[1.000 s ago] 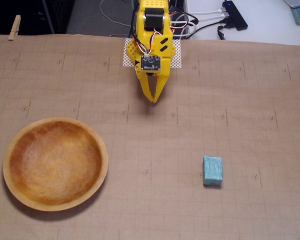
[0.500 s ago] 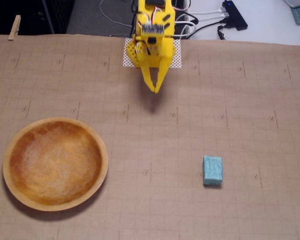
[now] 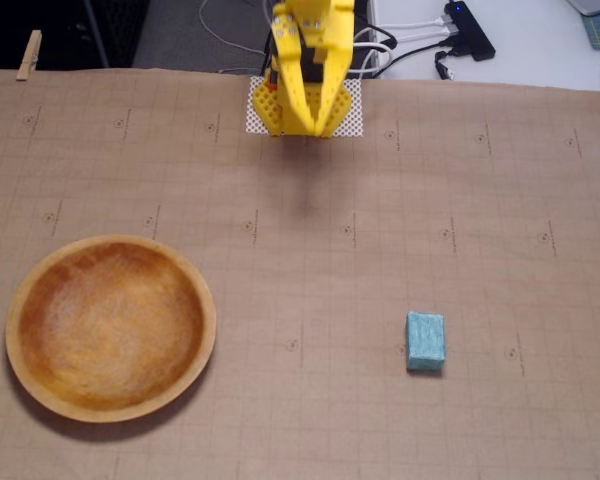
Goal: Grasp a blue block and put it in the bowl.
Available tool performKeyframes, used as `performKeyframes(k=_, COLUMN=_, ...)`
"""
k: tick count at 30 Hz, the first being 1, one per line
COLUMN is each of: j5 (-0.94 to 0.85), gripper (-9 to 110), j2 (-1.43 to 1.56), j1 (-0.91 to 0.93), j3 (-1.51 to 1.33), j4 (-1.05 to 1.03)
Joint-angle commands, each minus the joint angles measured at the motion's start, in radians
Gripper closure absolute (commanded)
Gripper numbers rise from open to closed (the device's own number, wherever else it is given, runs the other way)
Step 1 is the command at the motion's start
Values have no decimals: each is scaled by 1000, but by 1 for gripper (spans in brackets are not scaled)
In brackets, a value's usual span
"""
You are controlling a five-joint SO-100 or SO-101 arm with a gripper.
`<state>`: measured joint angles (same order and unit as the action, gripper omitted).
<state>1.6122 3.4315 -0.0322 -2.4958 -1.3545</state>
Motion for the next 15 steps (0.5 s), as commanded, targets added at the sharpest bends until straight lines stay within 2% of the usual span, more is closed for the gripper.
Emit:
performKeyframes(k=1, j5=0, gripper=104, j2=-2, j1=-11, j3=98, j4=15)
performKeyframes(k=7, j5=5, gripper=104, j2=-6, j1=-2, j3=129, j4=26)
performKeyframes(k=15, j5=11, gripper=104, j2=-236, j1=-3, j3=127, j4=298)
